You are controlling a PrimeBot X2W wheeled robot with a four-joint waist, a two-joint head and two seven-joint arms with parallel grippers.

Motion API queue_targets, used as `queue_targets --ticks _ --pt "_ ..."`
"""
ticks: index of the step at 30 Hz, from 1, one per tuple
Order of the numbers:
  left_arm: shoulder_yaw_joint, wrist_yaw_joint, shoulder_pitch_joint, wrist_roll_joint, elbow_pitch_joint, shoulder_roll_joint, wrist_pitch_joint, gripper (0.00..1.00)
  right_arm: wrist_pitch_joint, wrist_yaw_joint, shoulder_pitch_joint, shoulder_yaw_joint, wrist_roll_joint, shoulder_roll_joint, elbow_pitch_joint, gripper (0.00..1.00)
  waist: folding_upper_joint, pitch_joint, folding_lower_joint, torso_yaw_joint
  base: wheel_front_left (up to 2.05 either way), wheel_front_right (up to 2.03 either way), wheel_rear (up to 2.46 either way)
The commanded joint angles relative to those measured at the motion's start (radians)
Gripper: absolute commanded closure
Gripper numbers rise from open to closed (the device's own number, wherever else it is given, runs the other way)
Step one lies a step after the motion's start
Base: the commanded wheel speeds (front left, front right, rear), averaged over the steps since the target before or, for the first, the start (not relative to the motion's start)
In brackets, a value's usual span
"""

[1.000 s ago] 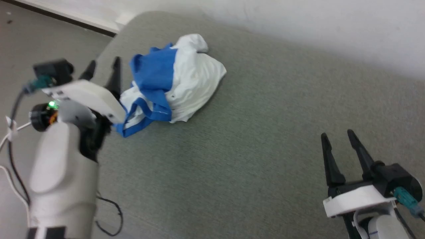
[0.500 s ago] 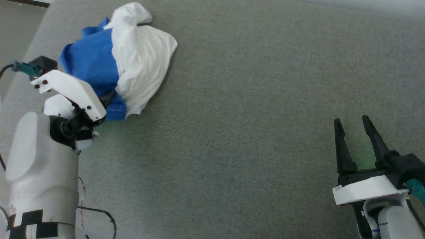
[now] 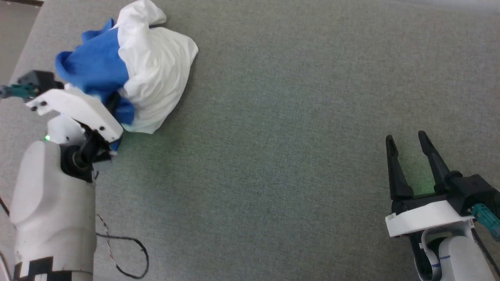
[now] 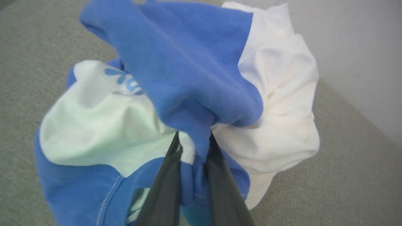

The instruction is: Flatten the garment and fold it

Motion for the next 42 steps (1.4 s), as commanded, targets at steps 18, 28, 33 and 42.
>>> queue_targets --ticks 18,28,33,42 --pt "-0.145 -0.129 -0.357 -0.048 -0.266 -0.031 -0.264 1.00 -0.014 -0.001 0.055 0.046 0.138 0.000 0.090 0.00 0.0000 -0.264 -0.0001 -0.134 0.00 0.00 0.00" --pt "-0.350 -0.132 -0.261 -0.099 -0.324 -0.069 -0.204 1.00 -0.014 -0.001 0.093 0.035 0.163 0.000 0.085 0.00 0.0000 -0.277 -0.0001 -0.202 0.00 0.00 0.00" --pt "-0.515 -0.132 -0.098 -0.051 -0.283 -0.052 -0.145 1.00 -0.014 -0.001 0.100 0.031 0.164 0.000 0.085 0.00 0.0000 -0.282 -0.0001 -0.212 0.00 0.00 0.00" --pt "-0.766 -0.132 0.191 -0.070 -0.133 -0.063 0.038 1.00 -0.014 -0.001 0.111 0.035 0.171 0.000 0.086 0.00 0.0000 -0.292 -0.0001 -0.195 0.00 0.00 0.00"
